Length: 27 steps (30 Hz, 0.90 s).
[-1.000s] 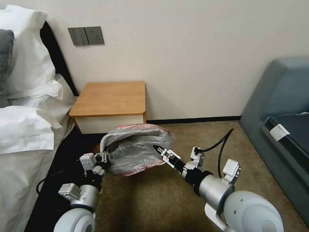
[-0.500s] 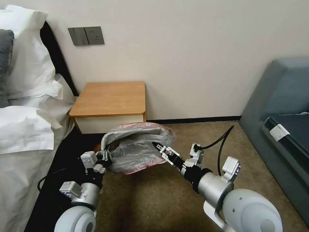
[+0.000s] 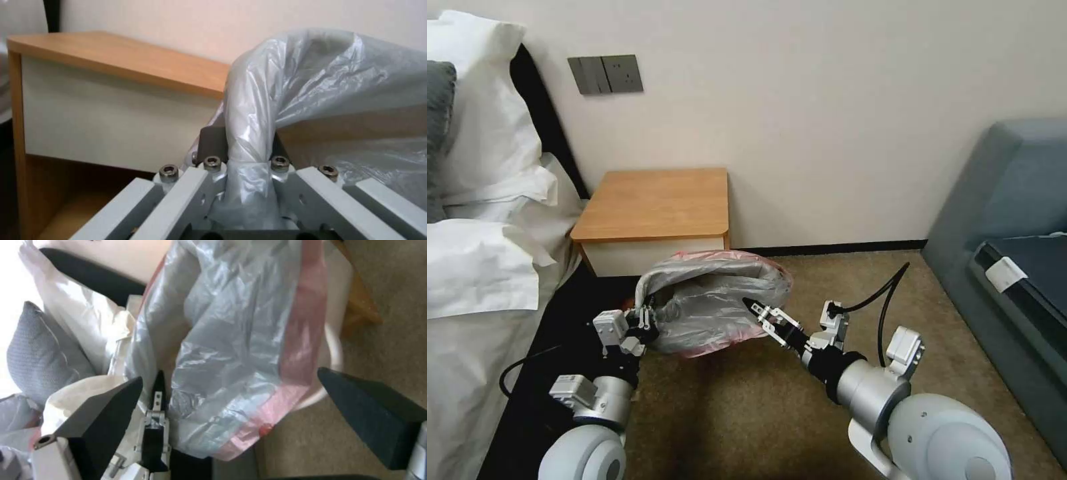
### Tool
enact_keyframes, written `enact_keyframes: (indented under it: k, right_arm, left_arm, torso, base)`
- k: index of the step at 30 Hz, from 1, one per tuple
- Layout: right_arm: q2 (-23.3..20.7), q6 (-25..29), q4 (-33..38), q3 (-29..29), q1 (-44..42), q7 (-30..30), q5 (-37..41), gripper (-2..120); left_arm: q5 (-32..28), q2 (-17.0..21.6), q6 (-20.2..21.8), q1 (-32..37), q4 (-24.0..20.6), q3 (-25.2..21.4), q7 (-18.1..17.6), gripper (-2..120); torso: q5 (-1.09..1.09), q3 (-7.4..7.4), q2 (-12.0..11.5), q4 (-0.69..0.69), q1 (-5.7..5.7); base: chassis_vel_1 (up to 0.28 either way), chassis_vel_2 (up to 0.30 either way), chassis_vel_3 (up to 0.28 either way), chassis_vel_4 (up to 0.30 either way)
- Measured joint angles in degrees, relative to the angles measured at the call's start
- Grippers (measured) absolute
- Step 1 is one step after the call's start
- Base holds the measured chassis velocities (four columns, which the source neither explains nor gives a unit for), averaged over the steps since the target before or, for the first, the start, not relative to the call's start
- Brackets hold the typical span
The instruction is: Pick up the garbage bag from the table and place it over the trash can.
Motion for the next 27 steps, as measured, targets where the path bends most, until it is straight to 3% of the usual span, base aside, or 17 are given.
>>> enact_keyframes:
  k: [27]
  right_arm:
    - [0.3,0.0,0.0,0.1,-0.4,-0.6,-0.8,100]
  left_arm:
    - [4.0,-0.6,-1.2,2.2,-2.2,1.0,1.1,5]
  torso:
    - [0.0,0.0,0.0,0.0,0.0]
  base:
    - [0.0,0.0,0.0,0.0]
